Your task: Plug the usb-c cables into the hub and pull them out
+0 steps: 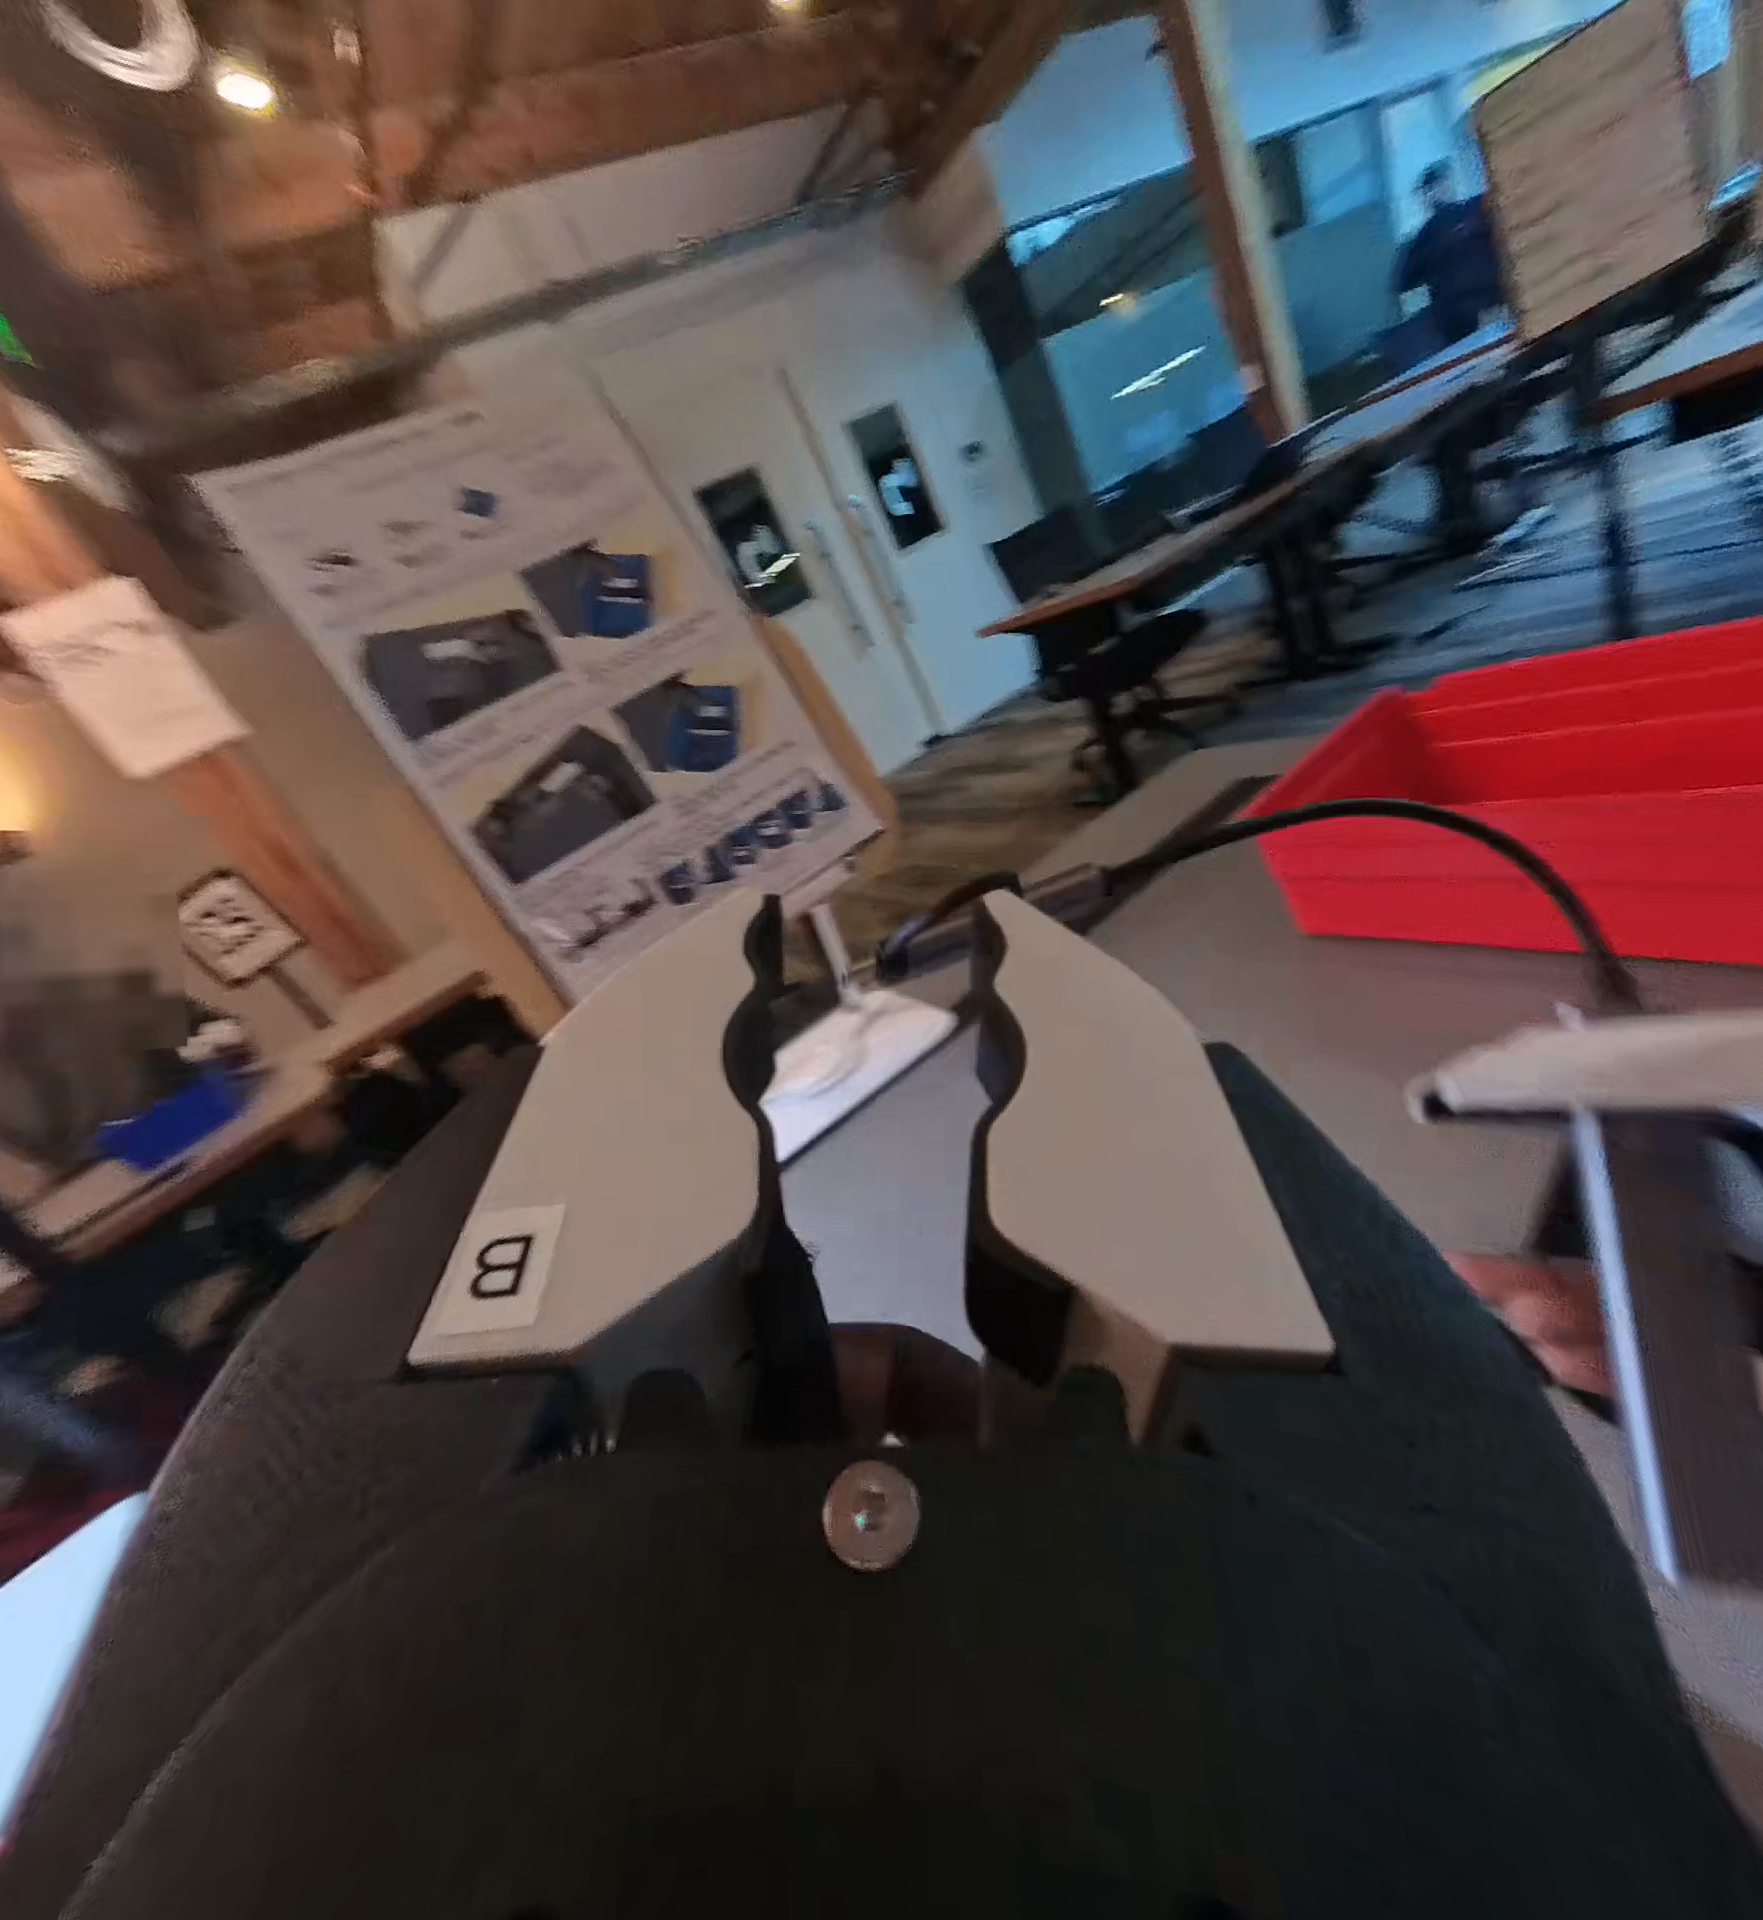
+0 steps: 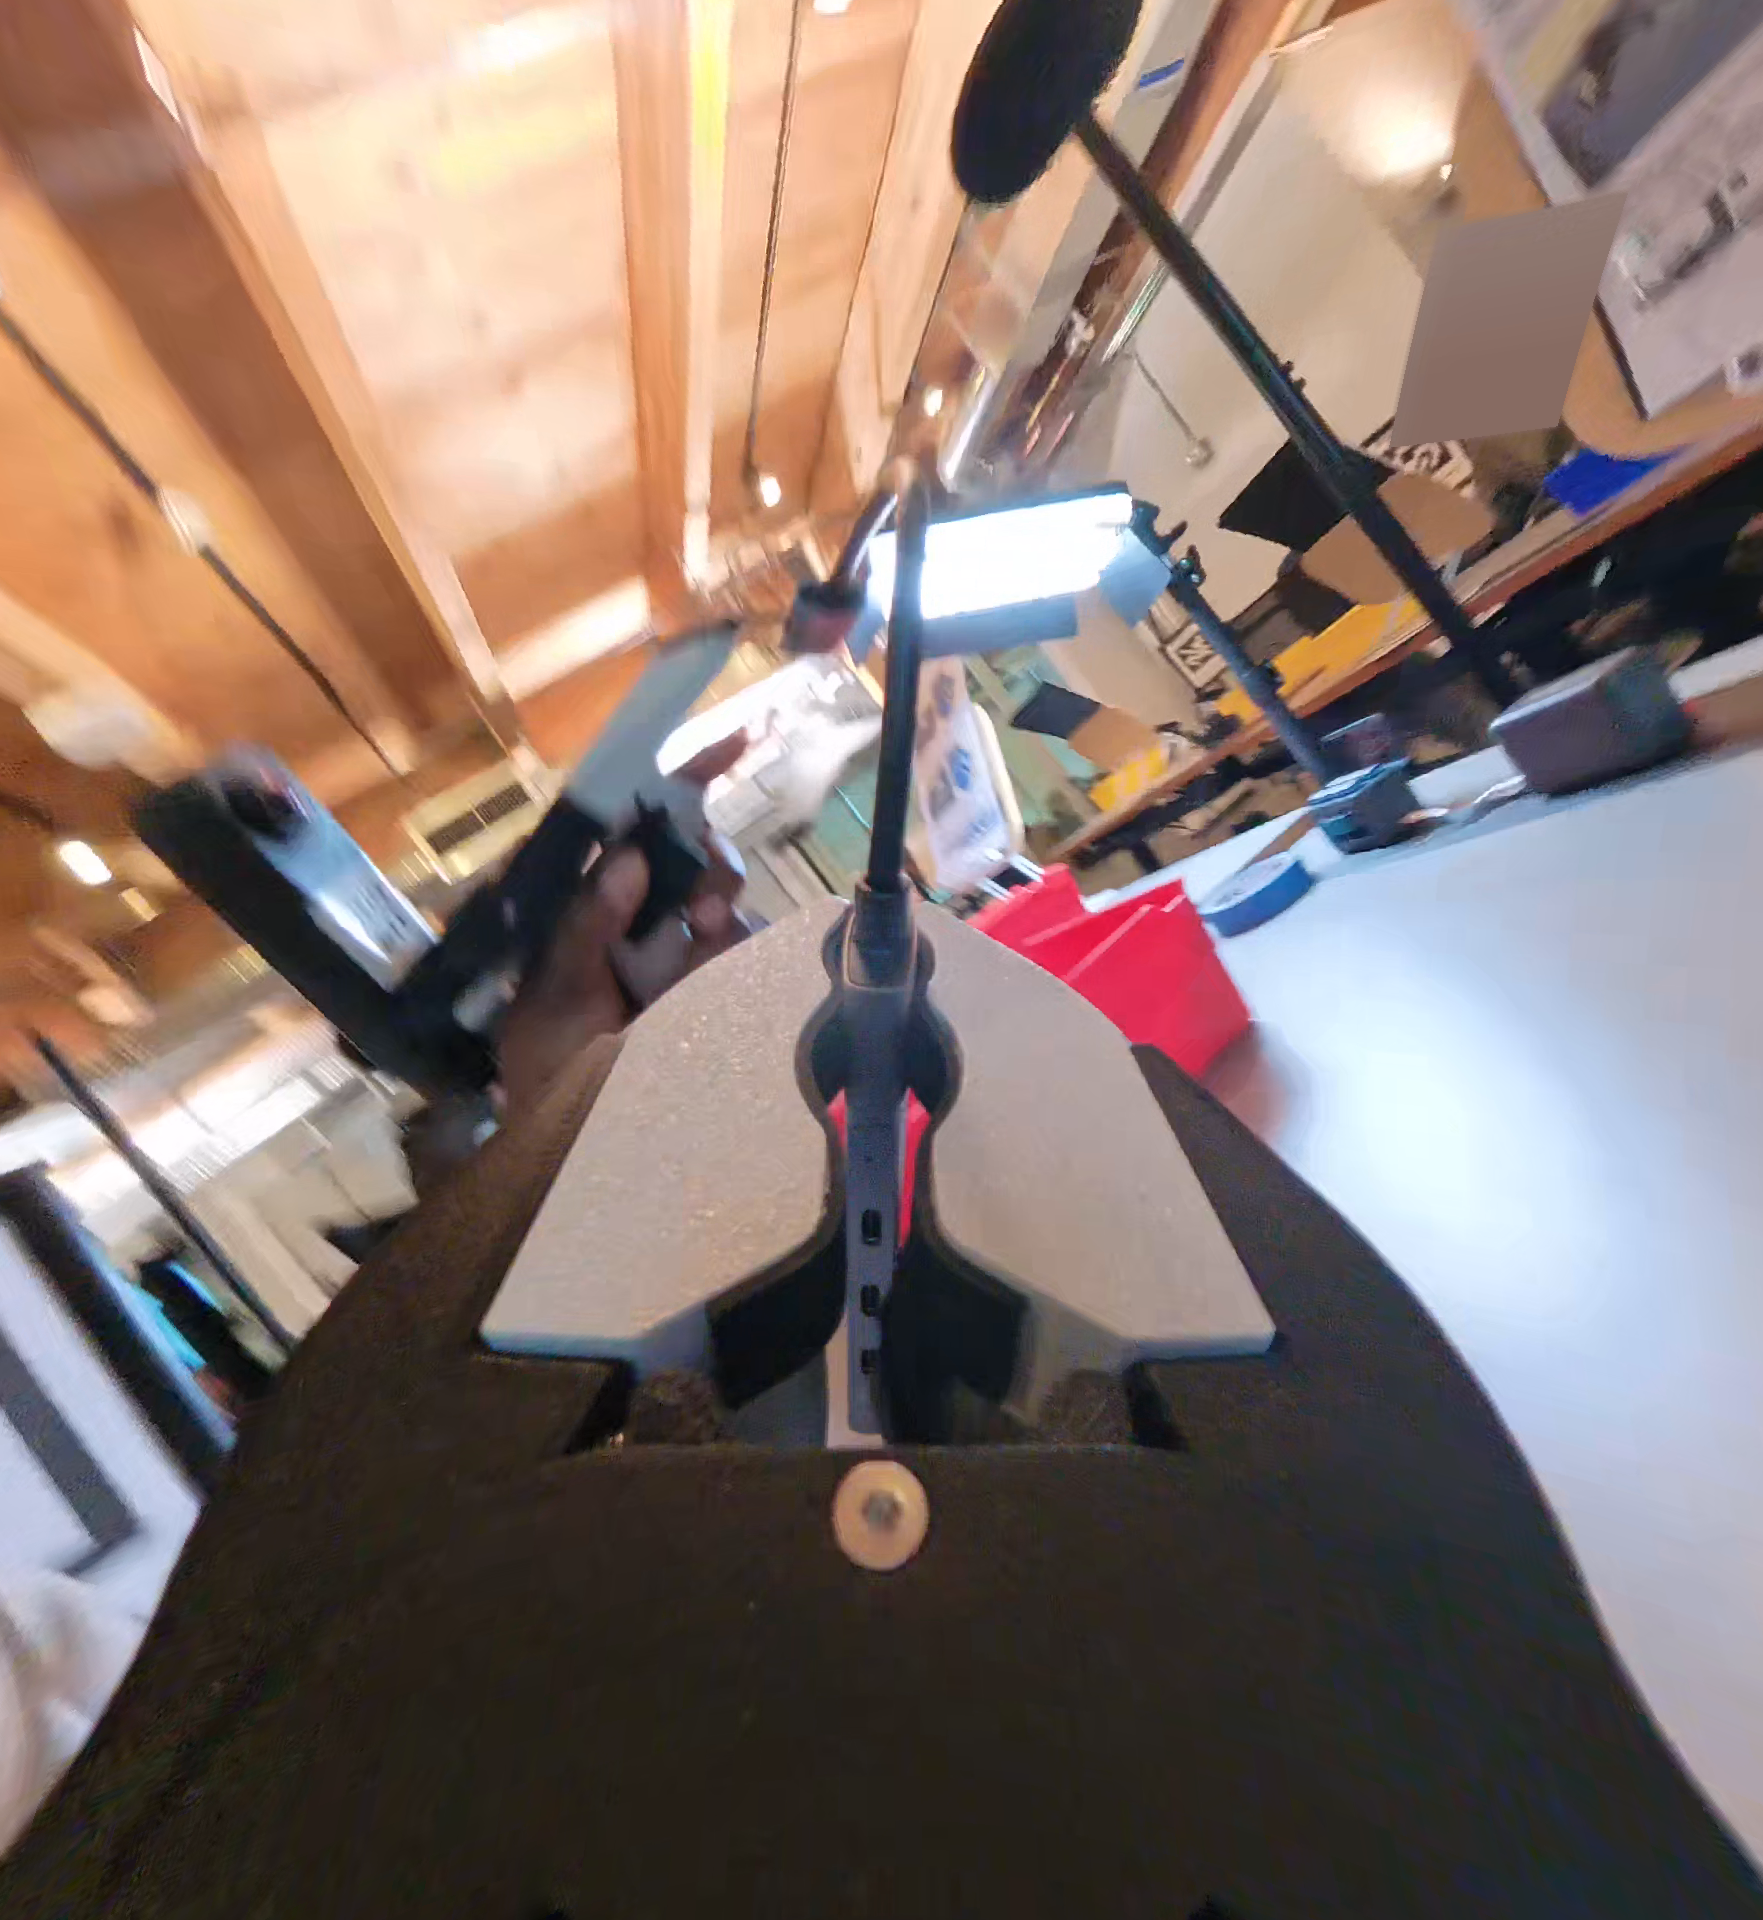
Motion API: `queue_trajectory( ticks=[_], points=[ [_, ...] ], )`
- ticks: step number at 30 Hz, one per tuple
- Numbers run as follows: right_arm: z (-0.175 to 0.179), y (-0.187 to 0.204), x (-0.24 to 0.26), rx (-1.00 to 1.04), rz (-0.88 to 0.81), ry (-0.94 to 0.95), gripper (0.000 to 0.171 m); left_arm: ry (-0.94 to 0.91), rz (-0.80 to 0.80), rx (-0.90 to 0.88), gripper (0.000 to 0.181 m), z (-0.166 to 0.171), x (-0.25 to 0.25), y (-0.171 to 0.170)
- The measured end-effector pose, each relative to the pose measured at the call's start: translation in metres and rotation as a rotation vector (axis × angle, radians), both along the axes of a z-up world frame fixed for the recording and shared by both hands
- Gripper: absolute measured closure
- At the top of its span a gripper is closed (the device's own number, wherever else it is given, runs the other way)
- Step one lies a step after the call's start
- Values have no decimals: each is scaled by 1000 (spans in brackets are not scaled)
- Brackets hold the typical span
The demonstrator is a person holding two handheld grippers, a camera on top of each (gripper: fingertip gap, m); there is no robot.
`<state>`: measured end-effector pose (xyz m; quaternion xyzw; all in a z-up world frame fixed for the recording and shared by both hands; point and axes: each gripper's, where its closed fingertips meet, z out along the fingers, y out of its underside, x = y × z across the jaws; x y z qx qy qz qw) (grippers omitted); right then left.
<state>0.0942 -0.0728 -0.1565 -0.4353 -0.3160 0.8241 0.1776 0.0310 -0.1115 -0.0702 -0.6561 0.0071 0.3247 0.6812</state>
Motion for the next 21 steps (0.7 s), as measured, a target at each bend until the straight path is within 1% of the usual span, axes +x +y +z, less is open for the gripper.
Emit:
queue_trajectory(
  ticks=[2, 3, 5, 7, 8, 10, 13, 14, 15, 17, 18, 19, 21],
  points=[
    [2, 22, 5, -183, 5, -19, 165, -6, -120, -37, 130, -7, 18, 7],
    [2, 31, 9, -255, -1, -21, 165, 29, -153, -46, 127, -8, 27, 8],
    [3, 45, 17, -363, -3, -32, 165, 164, -161, -62, 127, -9, 42, 10],
    [3, 55, 25, -449, -3, -41, 165, 368, -139, -113, 127, -11, 58, 14],
    [1, 61, 28, -497, -9, -50, 165, 455, -158, -141, 127, -14, 69, 19],
    [0, 75, 34, -594, -20, -48, 165, 533, -292, -197, 125, -29, 100, 30],
    [1, 90, 41, -666, -39, -33, 165, 584, -588, -240, 124, -56, 155, 40],
    [1, 94, 42, -685, -41, -29, 165, 623, -639, -249, 124, -62, 166, 43],
    [2, 98, 43, -708, -36, -27, 165, 671, -644, -269, 124, -69, 171, 48],
    [2, 104, 42, -767, -10, -33, 165, 761, -601, -324, 124, -82, 169, 60],
    [1, 105, 40, -797, 12, -43, 165, 792, -602, -344, 127, -89, 169, 65],
    [1, 105, 38, -829, 46, -58, 165, 832, -595, -342, 132, -92, 168, 69],
    [0, 100, 36, -870, 115, -98, 165, 936, -519, -304, 145, -90, 163, 77]
  ],
)
